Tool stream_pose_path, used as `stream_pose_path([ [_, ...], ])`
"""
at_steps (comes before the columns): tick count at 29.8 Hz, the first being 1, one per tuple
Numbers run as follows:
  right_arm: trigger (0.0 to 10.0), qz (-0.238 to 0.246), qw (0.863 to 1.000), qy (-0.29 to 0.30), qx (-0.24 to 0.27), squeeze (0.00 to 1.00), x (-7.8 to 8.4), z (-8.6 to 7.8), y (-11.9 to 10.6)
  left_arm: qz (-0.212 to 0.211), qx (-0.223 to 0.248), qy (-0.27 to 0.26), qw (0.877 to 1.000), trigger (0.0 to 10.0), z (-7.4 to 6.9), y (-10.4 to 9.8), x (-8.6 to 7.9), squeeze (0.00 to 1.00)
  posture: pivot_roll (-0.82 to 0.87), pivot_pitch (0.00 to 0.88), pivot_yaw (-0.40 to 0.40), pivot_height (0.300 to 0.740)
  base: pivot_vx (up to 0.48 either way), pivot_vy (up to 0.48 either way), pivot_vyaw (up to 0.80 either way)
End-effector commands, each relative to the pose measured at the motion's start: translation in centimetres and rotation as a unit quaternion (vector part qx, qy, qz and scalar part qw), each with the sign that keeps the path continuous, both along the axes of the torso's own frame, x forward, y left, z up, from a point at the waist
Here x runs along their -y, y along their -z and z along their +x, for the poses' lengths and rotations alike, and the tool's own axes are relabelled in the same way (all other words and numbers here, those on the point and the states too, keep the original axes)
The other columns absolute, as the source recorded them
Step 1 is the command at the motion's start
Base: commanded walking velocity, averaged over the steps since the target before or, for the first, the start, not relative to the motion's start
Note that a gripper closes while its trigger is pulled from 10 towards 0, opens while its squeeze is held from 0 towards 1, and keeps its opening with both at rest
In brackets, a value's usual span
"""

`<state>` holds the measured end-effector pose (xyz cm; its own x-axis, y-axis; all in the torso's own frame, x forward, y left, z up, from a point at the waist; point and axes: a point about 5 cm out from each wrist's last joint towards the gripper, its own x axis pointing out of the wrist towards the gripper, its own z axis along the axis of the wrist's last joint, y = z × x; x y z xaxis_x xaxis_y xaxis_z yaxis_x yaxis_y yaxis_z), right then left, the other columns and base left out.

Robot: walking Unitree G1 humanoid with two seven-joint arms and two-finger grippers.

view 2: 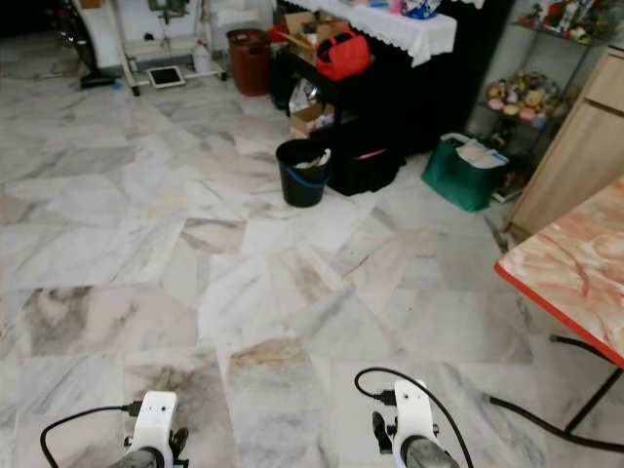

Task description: Setting the table

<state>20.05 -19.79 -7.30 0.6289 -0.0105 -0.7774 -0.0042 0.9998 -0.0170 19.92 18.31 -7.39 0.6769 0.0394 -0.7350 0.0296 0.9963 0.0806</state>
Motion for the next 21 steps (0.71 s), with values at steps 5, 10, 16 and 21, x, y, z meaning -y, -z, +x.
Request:
stream_pose_path([
  [5,10.0,-0.001,1.0,0.011,-0.001,0.0,0.27,-0.2,0.06,0.006,-0.006,0.01,1.0,10.0,-0.32,0.19,0.13,0.0,-0.02,0.0,-0.012,0.74,0.0,-0.057,-0.78],
  [10,10.0,0.0,1.0,0.004,-0.001,0.0,0.04,-0.11,0.05,0.004,-0.006,0.015,1.0,10.0,-0.26,0.17,0.22,0.0,-0.01,0.0,-0.011,0.74,0.0,0.0,-0.78],
  [16,10.0,0.002,1.0,0.004,-0.001,0.0,-0.14,-0.03,0.04,0.001,-0.005,0.01,1.0,10.0,-0.2,0.13,0.14,0.0,-0.01,0.0,-0.013,0.74,0.0,0.0,-0.78],
  [21,10.0,0.004,1.0,0.002,0.0,0.0,-0.24,0.09,0.0,0.005,-0.001,0.006,1.0,10.0,-0.1,0.04,-0.1,0.0,0.0,0.0,-0.02,0.74,0.0,-0.048,-0.78],
])
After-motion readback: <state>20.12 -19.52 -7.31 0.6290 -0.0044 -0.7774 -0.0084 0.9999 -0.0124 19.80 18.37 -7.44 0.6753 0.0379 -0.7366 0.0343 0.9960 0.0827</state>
